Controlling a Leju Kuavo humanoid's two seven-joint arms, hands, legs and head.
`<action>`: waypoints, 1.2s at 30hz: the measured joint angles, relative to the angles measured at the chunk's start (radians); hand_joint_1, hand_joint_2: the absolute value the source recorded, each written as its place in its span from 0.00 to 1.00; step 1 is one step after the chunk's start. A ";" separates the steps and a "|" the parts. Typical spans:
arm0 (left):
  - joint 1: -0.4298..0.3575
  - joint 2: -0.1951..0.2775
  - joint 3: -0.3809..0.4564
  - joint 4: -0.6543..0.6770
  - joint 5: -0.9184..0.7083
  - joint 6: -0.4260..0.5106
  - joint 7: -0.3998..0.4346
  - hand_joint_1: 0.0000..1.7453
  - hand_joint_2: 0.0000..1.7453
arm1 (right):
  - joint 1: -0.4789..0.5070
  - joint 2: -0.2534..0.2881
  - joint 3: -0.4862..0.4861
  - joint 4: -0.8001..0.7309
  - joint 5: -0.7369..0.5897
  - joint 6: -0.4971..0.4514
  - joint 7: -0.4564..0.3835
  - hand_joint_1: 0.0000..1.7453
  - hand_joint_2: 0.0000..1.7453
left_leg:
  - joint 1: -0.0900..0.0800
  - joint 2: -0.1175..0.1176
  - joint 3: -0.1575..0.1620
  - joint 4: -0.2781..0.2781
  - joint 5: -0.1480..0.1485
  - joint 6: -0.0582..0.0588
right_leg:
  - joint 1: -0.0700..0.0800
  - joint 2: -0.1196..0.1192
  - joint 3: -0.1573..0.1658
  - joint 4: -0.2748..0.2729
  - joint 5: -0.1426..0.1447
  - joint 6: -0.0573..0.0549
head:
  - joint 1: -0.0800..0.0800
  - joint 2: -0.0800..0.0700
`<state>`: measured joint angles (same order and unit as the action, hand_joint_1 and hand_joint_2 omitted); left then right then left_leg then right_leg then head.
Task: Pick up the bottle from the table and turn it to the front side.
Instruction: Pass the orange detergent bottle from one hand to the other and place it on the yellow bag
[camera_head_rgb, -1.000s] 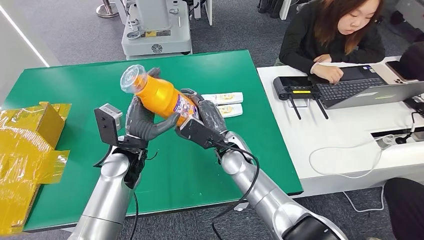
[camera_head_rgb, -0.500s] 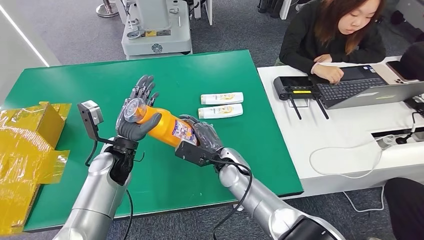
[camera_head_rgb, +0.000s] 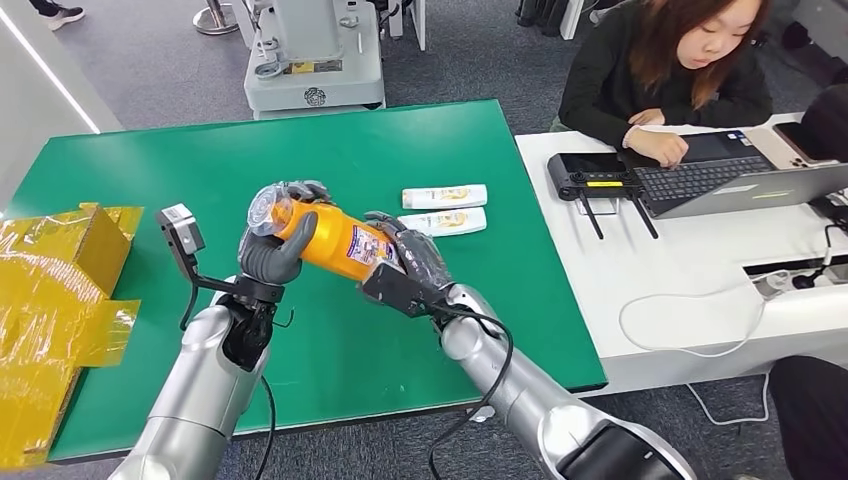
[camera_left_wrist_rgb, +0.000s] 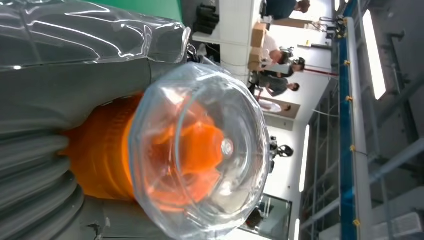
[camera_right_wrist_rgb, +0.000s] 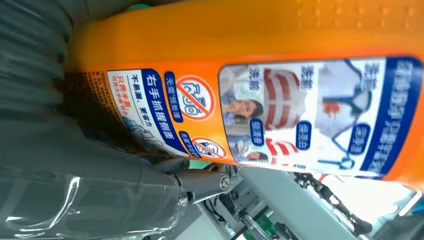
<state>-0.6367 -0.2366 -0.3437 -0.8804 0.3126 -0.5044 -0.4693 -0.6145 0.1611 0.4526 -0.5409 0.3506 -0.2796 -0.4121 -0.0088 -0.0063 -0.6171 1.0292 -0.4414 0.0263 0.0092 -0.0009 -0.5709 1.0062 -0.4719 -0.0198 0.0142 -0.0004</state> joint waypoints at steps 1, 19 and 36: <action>-0.004 -0.003 -0.004 0.000 0.005 0.000 0.000 0.86 1.00 | -0.001 0.000 -0.004 -0.002 -0.013 0.001 -0.006 1.00 1.00 | 0.000 0.000 0.000 0.000 0.000 0.000 | 0.000 0.000 0.000 0.000 0.000 0.000 | 0.000 0.000; -0.041 -0.023 -0.023 0.000 -0.015 0.028 -0.030 1.00 1.00 | -0.011 0.027 -0.046 -0.018 -0.075 0.019 -0.030 0.00 1.00 | 0.000 0.000 0.000 0.000 0.000 0.000 | 0.000 0.000 0.000 0.000 0.000 0.000 | 0.000 0.000; 0.019 0.011 -0.023 -0.026 -0.393 0.312 -0.151 1.00 1.00 | 0.012 0.029 -0.045 -0.037 -0.157 0.050 -0.119 0.00 1.00 | 0.000 0.001 -0.001 0.000 0.000 0.000 | 0.000 0.001 -0.001 0.000 0.000 0.000 | 0.000 0.000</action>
<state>-0.6180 -0.2256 -0.3669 -0.9062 -0.0803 -0.1924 -0.6203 -0.6021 0.1906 0.4074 -0.5780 0.1937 -0.2295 -0.5308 -0.0086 -0.0052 -0.6177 1.0291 -0.4415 0.0263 0.0092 0.0002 -0.5723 1.0063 -0.4721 -0.0199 0.0142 -0.0004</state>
